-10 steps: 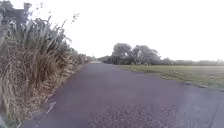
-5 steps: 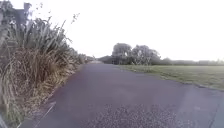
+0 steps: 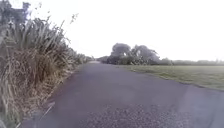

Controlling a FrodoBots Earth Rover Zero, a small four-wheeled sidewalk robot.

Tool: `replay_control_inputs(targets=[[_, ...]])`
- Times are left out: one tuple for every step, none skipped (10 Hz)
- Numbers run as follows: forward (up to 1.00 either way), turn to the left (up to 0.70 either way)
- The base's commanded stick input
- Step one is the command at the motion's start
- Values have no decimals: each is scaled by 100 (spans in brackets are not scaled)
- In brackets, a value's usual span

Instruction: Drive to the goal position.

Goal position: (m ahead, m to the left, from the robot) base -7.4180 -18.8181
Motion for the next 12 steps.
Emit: replay_control_inputs(targets=[[0,-45],[0,-45],[0,-45],[0,-45],[0,-45],[0,-45],[0,-45],[0,-45],[0,-45],[0,-45],[0,-45],[0,-45]])
